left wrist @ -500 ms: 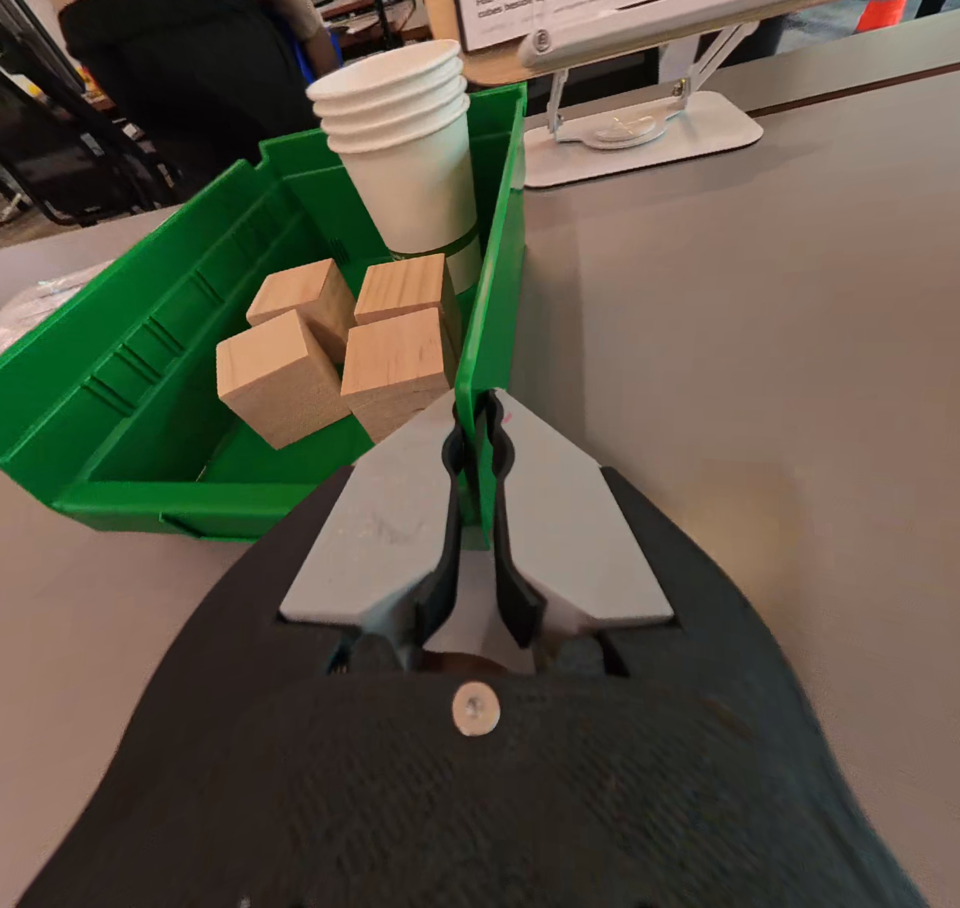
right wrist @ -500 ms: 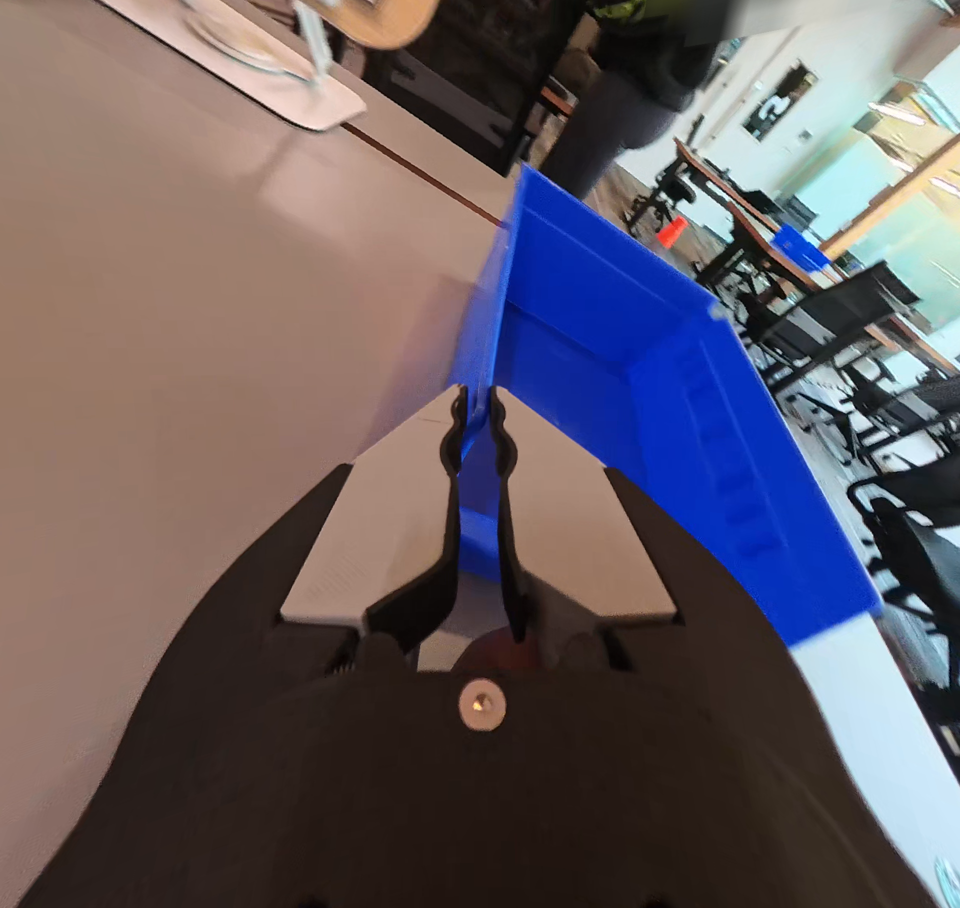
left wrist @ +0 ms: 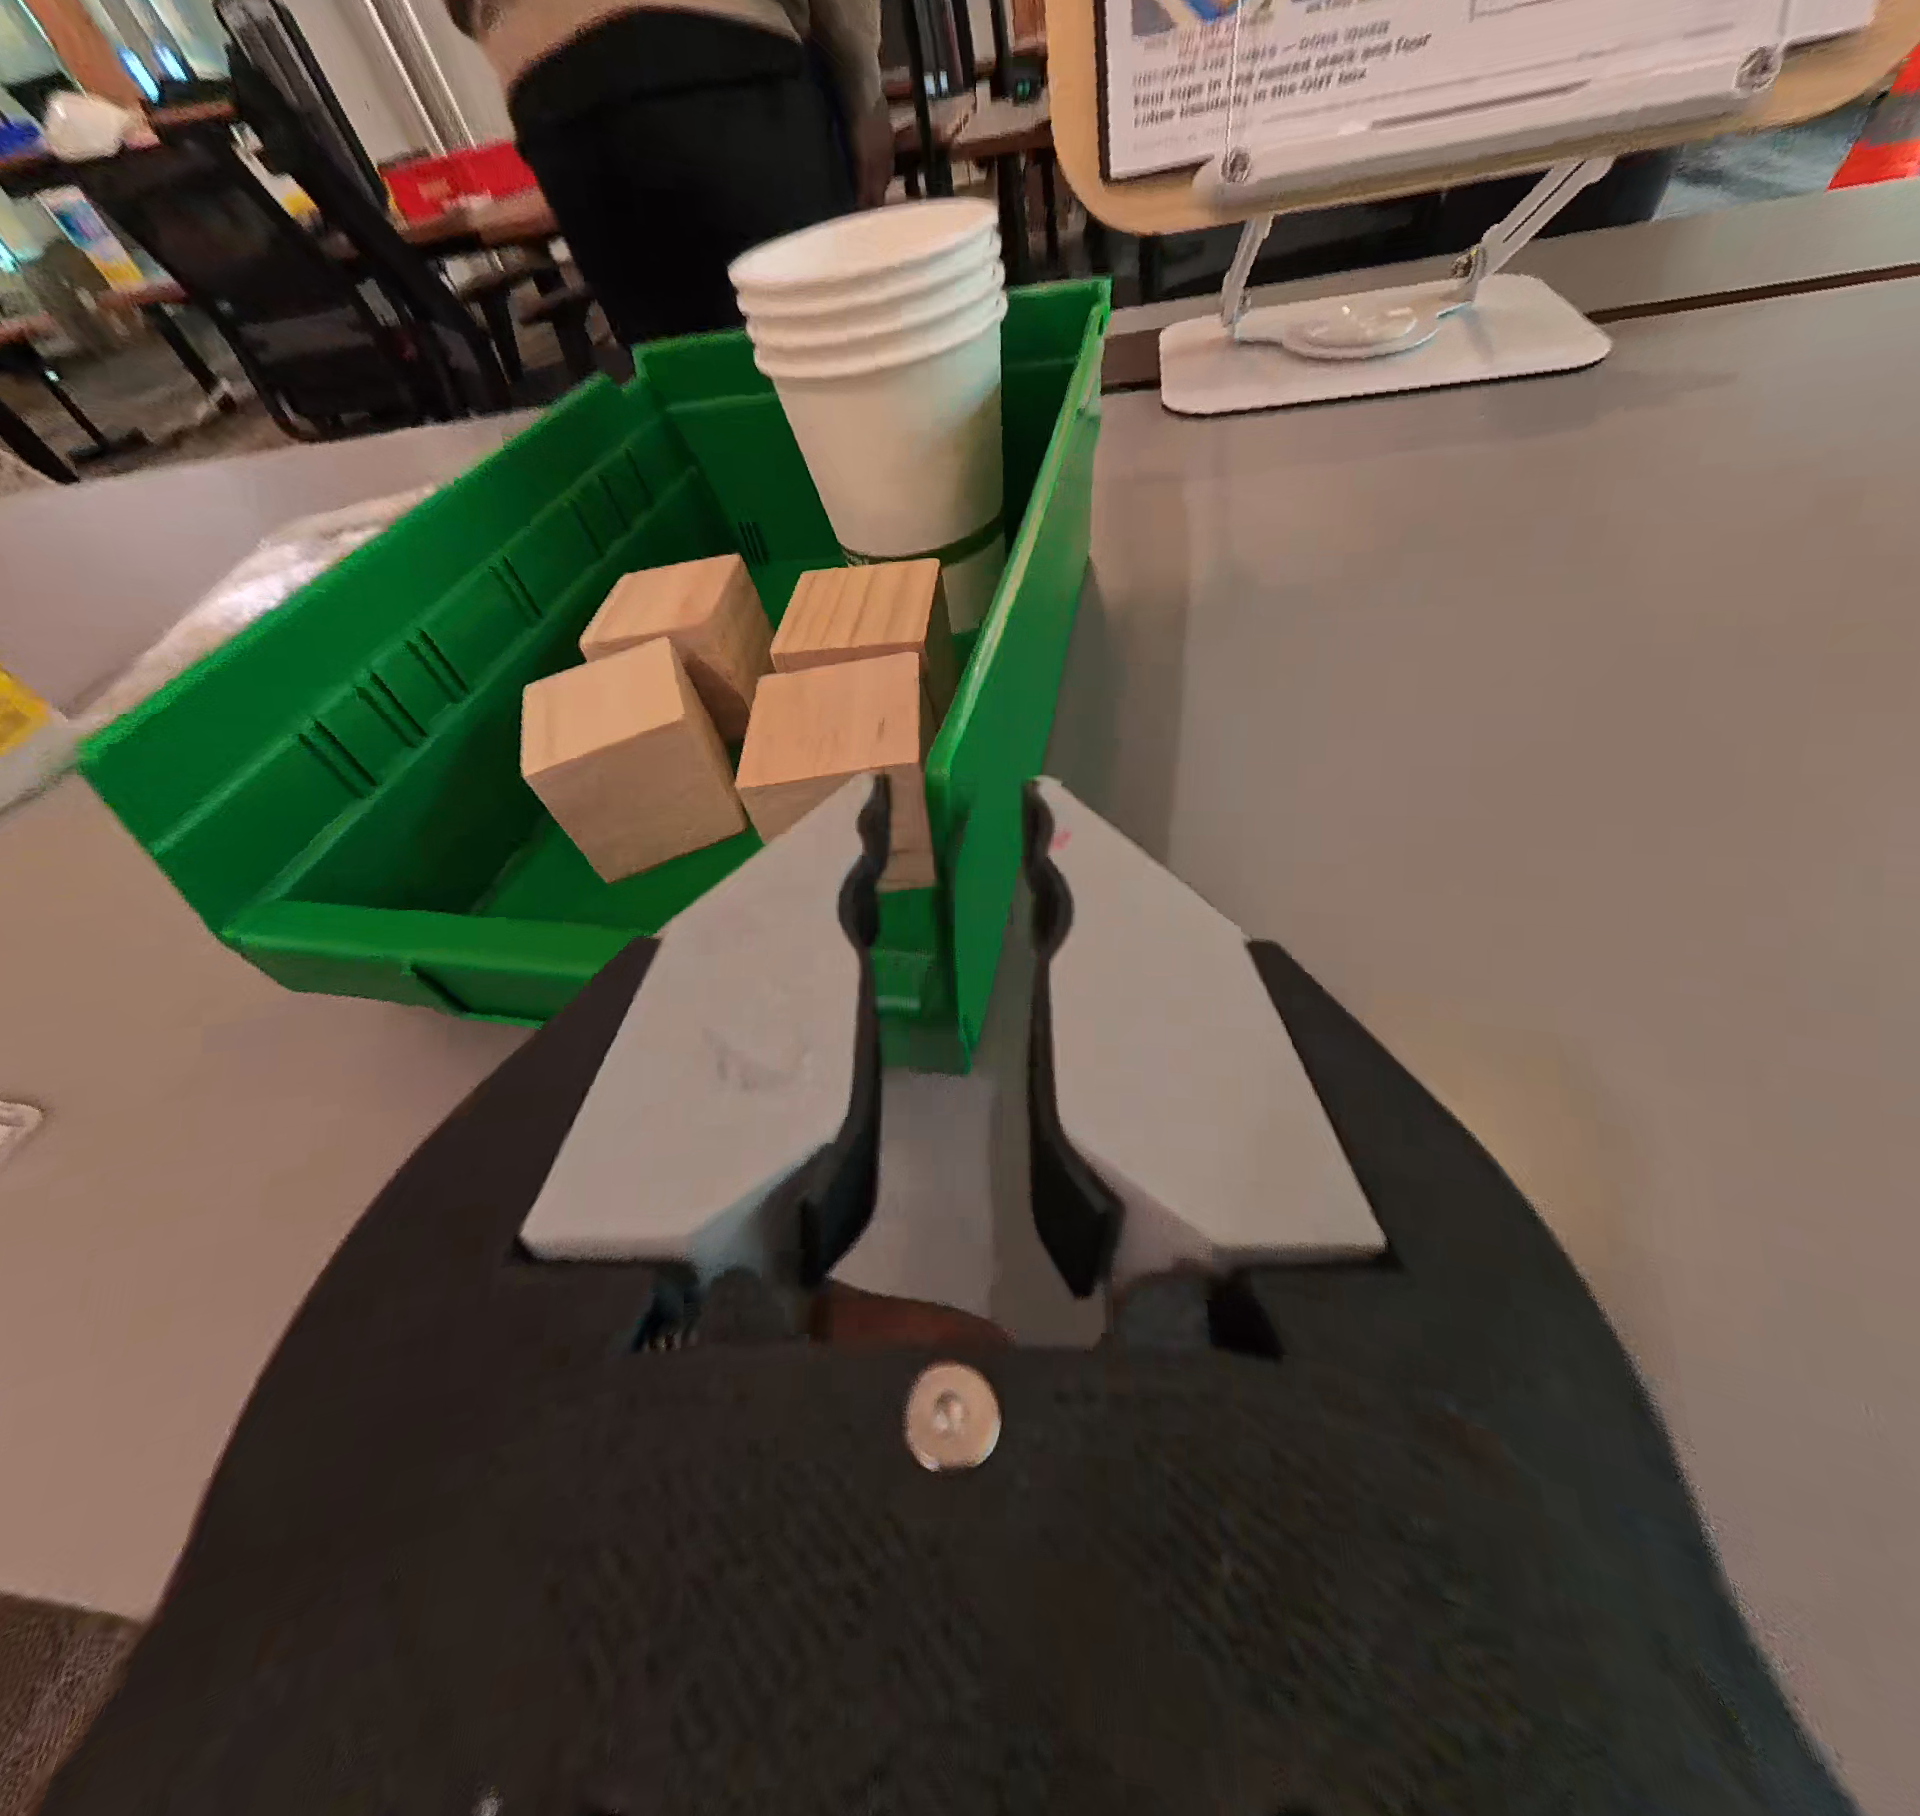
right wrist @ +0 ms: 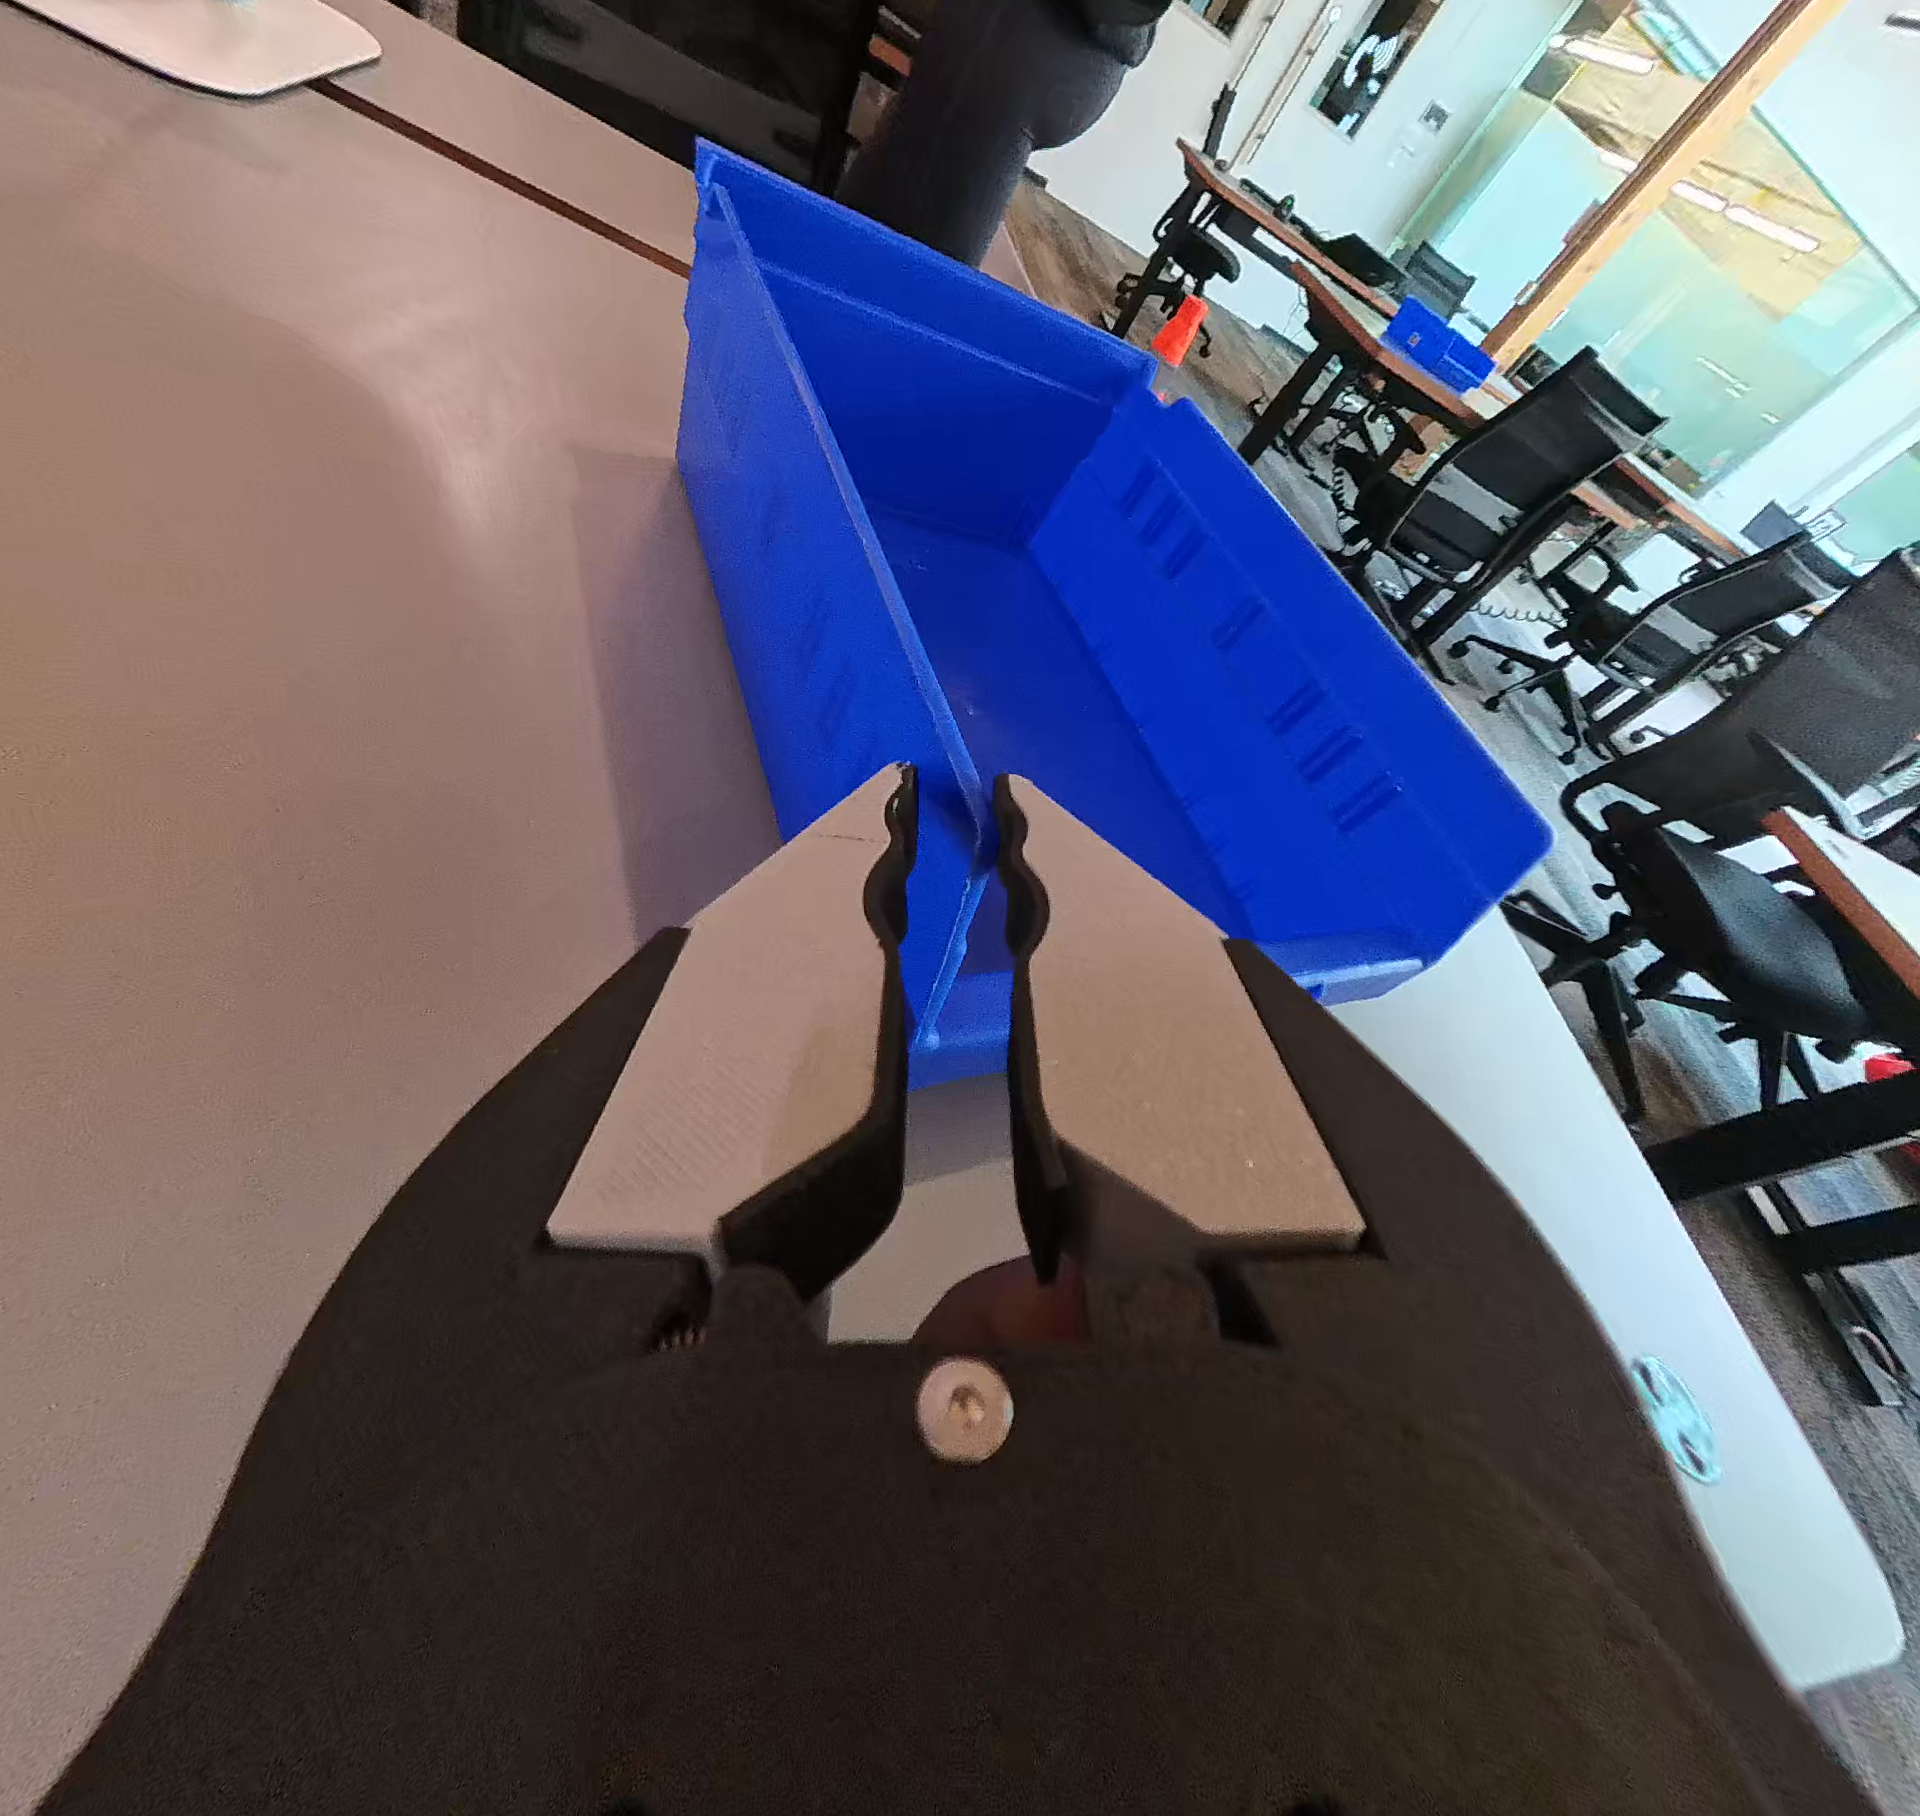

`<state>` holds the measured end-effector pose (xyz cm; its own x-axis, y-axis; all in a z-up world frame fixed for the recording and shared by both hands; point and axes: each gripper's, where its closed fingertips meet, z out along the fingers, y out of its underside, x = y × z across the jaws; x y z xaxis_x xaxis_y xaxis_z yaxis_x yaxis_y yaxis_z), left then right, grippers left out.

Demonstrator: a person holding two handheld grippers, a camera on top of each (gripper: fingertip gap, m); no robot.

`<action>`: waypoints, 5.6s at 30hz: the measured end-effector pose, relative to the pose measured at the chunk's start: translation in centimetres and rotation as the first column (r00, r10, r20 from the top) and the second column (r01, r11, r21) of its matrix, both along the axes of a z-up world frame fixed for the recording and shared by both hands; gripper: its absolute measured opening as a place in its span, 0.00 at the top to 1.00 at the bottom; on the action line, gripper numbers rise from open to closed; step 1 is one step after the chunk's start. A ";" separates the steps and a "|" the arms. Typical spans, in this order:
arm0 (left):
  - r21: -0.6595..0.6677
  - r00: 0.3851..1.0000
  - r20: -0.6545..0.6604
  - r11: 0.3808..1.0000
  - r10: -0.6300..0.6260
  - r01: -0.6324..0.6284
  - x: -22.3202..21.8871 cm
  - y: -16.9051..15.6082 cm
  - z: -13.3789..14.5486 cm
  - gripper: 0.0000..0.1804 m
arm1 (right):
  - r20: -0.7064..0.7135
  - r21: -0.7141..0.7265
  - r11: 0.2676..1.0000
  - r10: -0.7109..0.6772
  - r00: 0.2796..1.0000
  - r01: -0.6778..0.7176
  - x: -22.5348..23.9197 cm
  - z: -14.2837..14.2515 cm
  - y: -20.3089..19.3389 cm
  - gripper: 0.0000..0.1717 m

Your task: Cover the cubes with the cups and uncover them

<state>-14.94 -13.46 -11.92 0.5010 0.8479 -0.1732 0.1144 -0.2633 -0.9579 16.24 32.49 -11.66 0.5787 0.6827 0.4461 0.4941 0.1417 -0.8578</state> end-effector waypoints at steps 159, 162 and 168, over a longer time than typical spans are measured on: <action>-0.456 0.555 -0.385 0.675 -0.737 0.580 10.0 27.0 0.4 0.68 | -0.342 -0.482 0.216 0.846 0.409 -0.849 -23.3 -0.1 -20.3 0.66; -0.396 0.590 -0.318 0.669 -0.742 0.629 9.4 26.3 -0.1 0.86 | -0.200 -0.453 0.405 0.822 0.533 -0.794 -23.2 -0.2 -16.6 0.66; -0.344 0.668 -0.295 0.728 -0.683 0.592 6.7 24.8 -0.2 1.00 | 0.049 -0.584 0.526 0.783 0.620 -0.619 -19.6 -3.4 -11.3 0.66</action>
